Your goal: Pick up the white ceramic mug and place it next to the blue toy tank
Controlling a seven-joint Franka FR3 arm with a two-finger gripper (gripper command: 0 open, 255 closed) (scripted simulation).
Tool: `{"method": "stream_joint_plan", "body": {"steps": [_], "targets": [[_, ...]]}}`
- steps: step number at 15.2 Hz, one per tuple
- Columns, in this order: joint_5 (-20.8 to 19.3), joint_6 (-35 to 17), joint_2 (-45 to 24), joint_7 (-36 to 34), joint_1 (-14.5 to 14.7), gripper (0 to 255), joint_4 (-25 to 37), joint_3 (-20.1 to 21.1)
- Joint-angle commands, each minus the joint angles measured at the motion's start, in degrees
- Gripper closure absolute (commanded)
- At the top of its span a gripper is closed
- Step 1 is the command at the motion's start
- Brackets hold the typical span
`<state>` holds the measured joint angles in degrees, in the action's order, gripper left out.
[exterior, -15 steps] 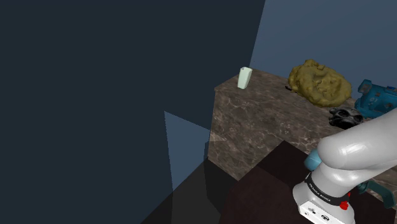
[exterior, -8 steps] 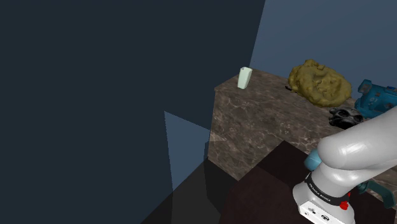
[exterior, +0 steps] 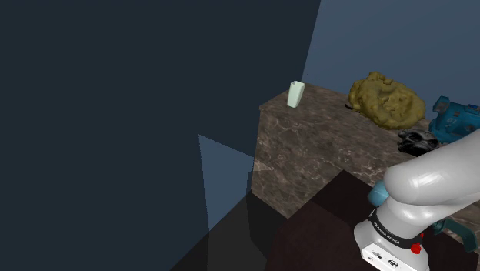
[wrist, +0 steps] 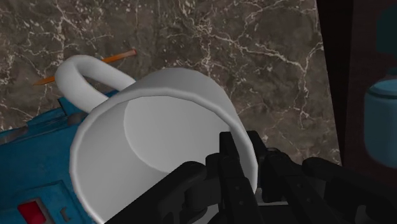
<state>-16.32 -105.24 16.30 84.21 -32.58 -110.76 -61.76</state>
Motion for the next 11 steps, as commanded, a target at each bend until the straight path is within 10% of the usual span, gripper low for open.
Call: {"method": "stream_joint_plan", "body": {"steps": [1,11], "targets": [[-0.1,-1.5,-0.1,-0.1,0.0,255,-1.4,-0.3],[0.6,-9.4,-1.9,0.4,0.7,255,-7.8,-3.2]]}}
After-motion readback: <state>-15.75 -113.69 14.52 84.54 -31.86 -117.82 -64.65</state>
